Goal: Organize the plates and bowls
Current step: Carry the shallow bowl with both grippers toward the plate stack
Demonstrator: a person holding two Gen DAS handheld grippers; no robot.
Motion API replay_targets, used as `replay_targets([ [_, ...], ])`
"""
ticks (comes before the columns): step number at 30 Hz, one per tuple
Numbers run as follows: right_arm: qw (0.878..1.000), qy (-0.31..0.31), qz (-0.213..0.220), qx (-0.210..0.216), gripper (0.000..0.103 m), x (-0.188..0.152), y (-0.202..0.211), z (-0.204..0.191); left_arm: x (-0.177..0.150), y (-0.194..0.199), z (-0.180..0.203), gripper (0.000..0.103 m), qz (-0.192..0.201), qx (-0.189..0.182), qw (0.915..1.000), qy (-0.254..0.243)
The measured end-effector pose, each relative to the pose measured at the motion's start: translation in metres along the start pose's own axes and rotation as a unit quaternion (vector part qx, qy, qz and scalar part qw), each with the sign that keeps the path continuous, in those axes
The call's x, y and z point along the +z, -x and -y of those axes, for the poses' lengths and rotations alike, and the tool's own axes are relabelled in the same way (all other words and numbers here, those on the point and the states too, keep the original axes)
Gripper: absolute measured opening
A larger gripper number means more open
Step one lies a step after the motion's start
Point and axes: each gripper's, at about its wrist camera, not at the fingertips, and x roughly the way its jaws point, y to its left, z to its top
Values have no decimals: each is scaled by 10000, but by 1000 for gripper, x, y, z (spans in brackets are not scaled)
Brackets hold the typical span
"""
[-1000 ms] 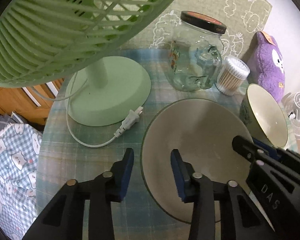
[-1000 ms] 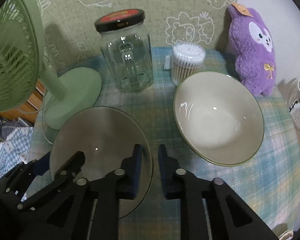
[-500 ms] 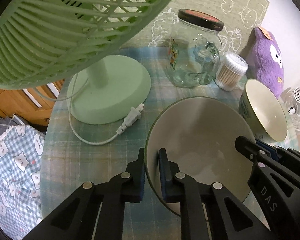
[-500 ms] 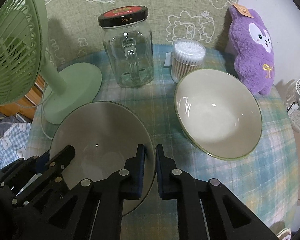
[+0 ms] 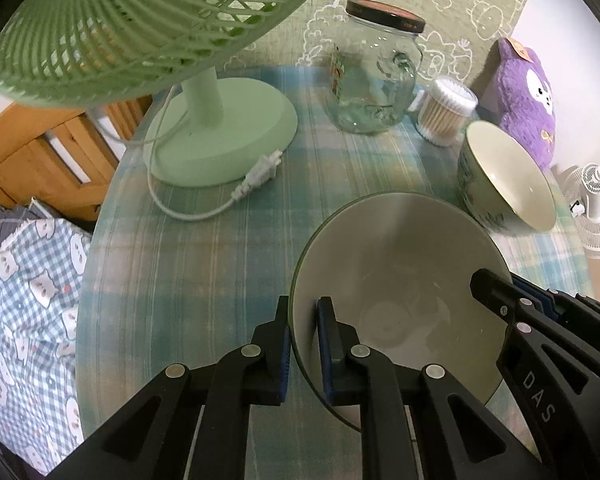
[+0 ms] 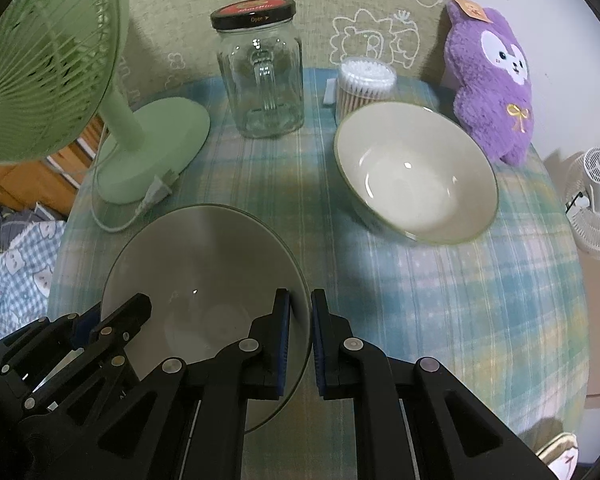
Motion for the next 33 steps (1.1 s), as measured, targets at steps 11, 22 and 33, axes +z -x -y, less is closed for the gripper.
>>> replay_targets([
  [11,9999,75,80,37,13,-32,35,11,-30,31,13,9,96,39,9999,38],
  [22,9994,94,314,84,13,-58,90,24,-53,82,33,9,338,67,9994,87],
  [33,9982,107,567,156,13,-87,146,41,-79,134,57,9,649,148,9978,38],
])
